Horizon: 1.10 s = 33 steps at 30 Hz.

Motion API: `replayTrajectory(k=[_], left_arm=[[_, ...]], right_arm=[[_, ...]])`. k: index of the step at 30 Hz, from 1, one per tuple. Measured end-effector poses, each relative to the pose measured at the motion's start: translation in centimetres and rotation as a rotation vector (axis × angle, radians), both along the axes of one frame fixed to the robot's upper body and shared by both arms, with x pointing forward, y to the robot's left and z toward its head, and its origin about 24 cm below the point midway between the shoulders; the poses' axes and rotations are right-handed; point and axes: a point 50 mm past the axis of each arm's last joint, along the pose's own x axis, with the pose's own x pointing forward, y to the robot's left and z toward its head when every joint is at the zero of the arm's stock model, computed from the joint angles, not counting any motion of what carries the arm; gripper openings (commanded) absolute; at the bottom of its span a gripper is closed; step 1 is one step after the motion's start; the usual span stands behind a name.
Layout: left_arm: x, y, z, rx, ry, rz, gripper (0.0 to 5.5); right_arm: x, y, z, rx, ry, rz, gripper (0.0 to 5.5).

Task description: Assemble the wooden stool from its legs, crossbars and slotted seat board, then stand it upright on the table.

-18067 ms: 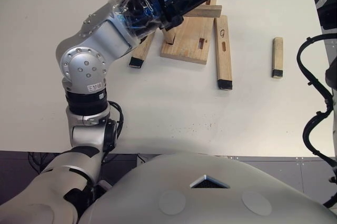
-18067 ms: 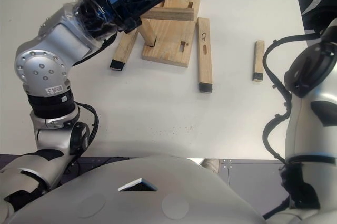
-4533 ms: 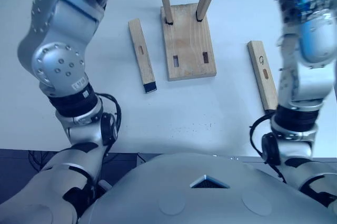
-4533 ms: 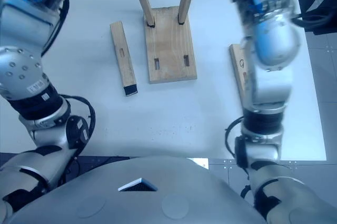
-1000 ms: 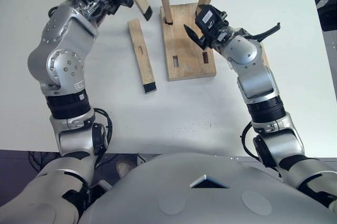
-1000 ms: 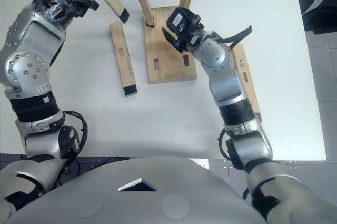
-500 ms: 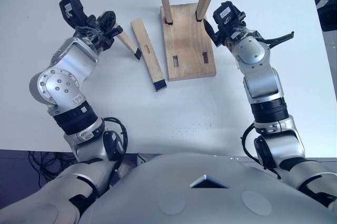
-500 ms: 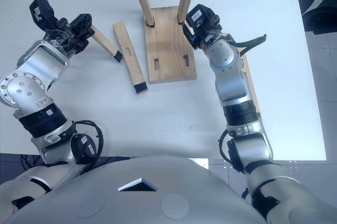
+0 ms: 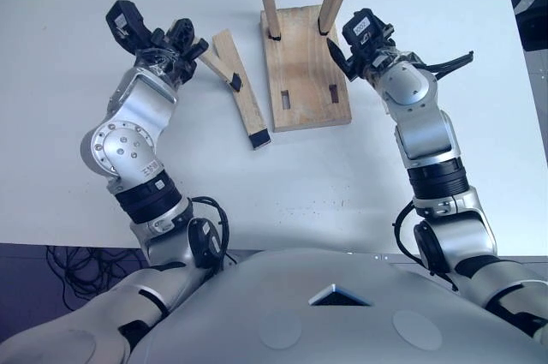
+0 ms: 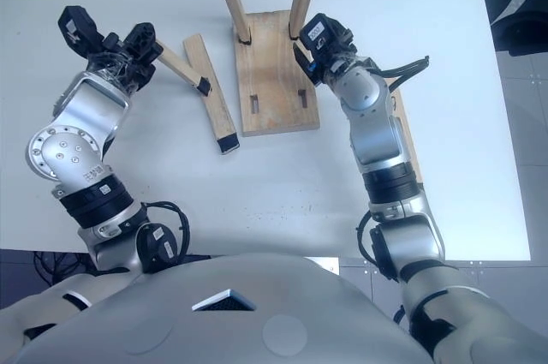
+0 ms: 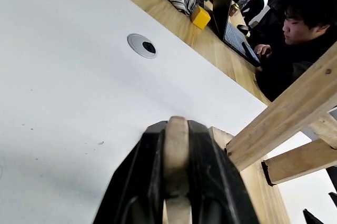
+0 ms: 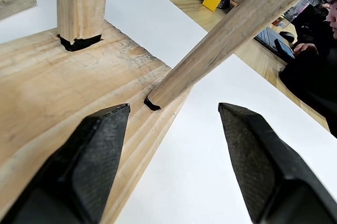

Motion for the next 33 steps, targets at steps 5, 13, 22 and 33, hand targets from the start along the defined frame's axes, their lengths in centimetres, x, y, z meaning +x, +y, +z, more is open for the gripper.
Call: replayTrajectory(k=[5, 13, 22, 33], left_arm=[[-0.1, -0.4, -0.5, 0.095, -0.069, 0.004, 0.38], [0.8, 0.0, -0.4, 0.319, -0.16, 0.016, 0.38], [0.6, 0.3, -2.5, 0.515, -0.283, -0.041, 0.38], [0.7, 0.3, -4.1, 0.56, -0.331, -0.143, 0.38]], right_arm=[[0.0, 0.2, 0.1, 0.002, -0.01, 0.01, 3.1], [-0.1, 0.8, 0.0, 0.001, -0.022, 0.037, 3.1], [-0.2, 1.1, 0.0, 0.003, -0.041, 0.054, 3.1], [-0.2, 1.0, -0.4, -0.002, -0.032, 0.051, 3.1]])
